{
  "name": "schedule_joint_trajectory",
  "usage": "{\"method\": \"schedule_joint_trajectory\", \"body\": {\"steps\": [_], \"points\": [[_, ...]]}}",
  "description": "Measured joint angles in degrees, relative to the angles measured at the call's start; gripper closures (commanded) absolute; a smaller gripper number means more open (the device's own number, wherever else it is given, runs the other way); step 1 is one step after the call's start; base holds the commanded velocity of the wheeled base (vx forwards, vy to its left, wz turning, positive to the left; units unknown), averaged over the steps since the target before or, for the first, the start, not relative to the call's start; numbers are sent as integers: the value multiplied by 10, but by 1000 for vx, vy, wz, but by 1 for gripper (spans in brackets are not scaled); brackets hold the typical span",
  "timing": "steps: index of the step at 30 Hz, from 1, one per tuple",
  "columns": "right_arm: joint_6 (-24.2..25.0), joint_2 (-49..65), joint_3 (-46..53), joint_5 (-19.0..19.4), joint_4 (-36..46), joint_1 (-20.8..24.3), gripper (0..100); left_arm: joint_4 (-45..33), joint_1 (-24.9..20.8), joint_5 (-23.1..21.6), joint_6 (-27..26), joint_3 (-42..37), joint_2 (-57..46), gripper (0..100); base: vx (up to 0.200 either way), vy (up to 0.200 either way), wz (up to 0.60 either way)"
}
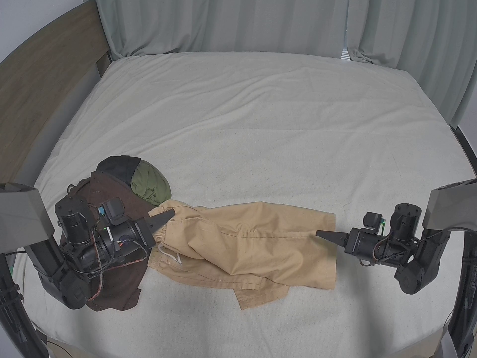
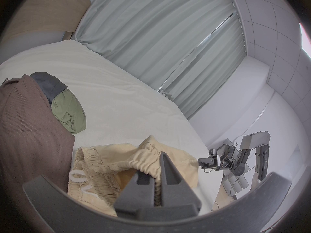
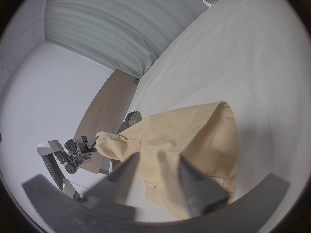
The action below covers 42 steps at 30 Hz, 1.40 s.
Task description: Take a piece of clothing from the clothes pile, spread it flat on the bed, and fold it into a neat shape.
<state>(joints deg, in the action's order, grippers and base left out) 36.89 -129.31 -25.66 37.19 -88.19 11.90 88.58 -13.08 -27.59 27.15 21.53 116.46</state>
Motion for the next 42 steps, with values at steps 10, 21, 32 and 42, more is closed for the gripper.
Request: {"method": "schedule_joint_trajectory", "body": {"steps": [10, 21, 32, 42], "points": [[0, -35, -43, -2, -1, 32, 0, 0, 1, 0, 1, 0, -2, 100, 0, 0, 0], [-2, -43, -42, -4, 0, 31, 100, 0, 1, 0, 1, 1, -1, 100, 0, 0, 0], [-5, -34, -30, -4, -1, 29, 100, 0, 1, -2, 3, 13, -1, 100, 0, 0, 0], [-6, 48, -2, -4, 0, 31, 100, 0, -1, -20, 2, 28, -15, 100, 0, 0, 0]]}}
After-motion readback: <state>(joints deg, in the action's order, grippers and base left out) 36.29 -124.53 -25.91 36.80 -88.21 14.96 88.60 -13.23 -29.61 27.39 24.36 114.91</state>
